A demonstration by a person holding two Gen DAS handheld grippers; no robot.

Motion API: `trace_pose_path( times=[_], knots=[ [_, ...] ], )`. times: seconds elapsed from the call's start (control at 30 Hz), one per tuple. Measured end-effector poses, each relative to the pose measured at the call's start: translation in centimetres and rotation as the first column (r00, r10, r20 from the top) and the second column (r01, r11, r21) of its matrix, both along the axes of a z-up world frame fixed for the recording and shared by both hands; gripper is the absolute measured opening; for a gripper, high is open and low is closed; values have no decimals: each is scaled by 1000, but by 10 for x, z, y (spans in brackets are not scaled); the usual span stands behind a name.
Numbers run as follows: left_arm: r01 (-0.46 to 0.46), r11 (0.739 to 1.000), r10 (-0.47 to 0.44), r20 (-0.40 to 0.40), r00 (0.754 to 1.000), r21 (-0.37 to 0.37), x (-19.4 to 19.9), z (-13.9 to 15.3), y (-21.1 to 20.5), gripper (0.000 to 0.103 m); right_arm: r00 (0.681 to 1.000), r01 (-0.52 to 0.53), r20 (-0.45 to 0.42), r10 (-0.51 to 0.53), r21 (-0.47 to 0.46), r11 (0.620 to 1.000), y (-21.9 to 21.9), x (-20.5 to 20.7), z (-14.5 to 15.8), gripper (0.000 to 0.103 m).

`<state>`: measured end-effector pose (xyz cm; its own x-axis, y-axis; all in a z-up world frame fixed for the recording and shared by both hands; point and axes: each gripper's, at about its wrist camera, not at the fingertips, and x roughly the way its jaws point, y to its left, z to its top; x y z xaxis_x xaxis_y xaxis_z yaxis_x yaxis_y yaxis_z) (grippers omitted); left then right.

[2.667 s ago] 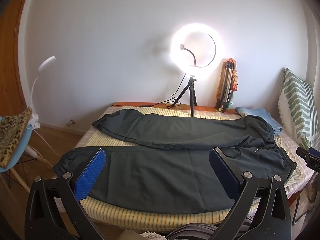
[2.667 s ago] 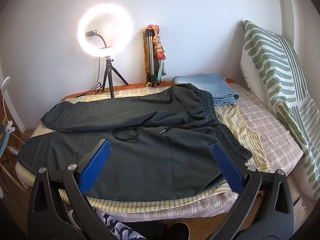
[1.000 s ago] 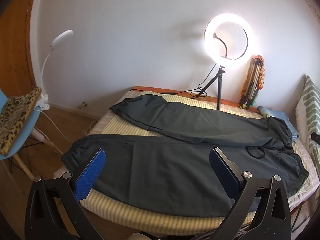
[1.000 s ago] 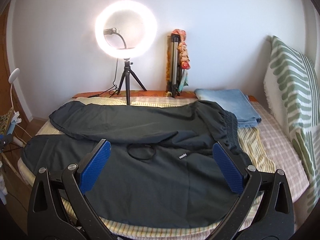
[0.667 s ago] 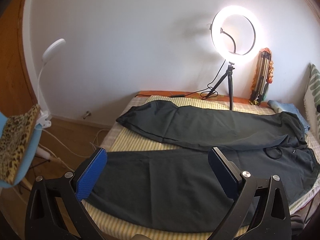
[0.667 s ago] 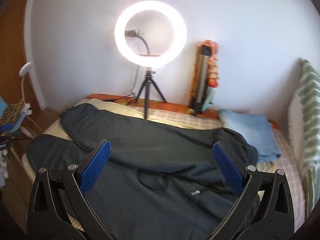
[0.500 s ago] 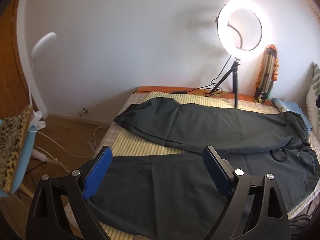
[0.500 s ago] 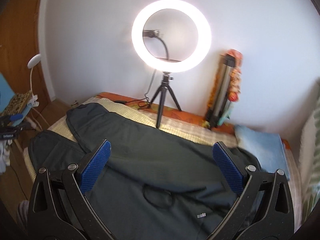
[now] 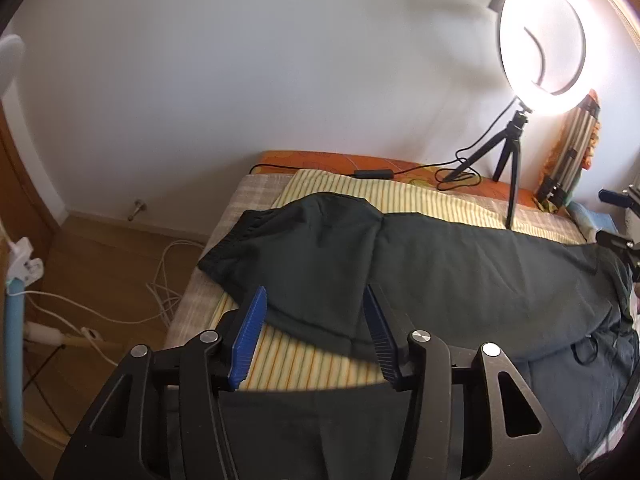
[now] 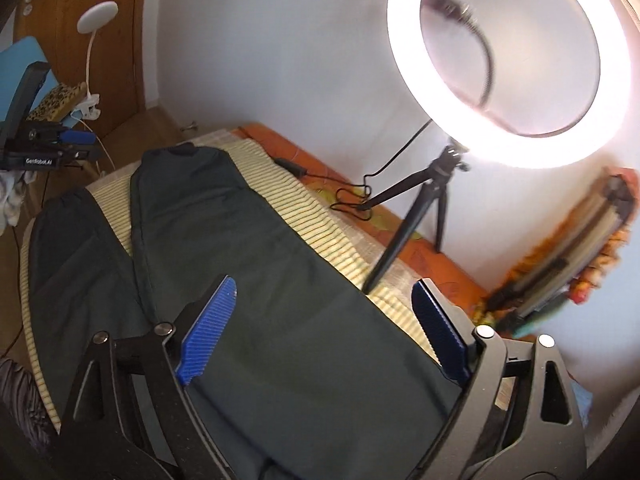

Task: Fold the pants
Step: 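Lower both tools to the pants waistband and close the right tool on it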

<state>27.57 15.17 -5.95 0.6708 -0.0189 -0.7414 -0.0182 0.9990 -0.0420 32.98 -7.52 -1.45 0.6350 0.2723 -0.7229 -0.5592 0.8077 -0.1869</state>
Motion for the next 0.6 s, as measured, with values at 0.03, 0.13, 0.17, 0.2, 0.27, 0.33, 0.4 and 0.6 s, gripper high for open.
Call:
trace_pose_path(
  times=[0.03,0.13,0.17,0.2,0.27,0.33,0.4,0.6],
  knots=[
    [1,1000,-1,-6,1000,12,8,-3,0,43,1000,-10,-27,10,-2,1000,4,13,-8,90],
    [14,1000,-14,-19,1000,25,31,-14,1,42,997,-35,-73,33,-23,999,15,39,-29,82],
    [22,1000,-22,-27,999,19,39,-20,1,42,995,-43,-93,40,-29,999,18,48,-38,77],
    [33,999,-32,-32,999,11,46,-25,2,41,992,-49,-116,45,-29,998,22,57,-47,74],
    [49,999,-49,-56,997,-2,60,-37,1,34,983,-65,-172,59,-30,997,29,75,-68,70],
    [56,998,-57,-88,994,-8,73,-50,3,29,978,-80,-196,68,-55,995,38,89,-88,69],
    [61,998,-61,-121,991,1,83,-64,5,29,975,-100,-203,85,-64,993,45,99,-102,69],
    [49,999,-45,-170,984,15,101,-91,15,27,966,-93,-246,79,-45,995,44,130,-132,69]
  ],
)
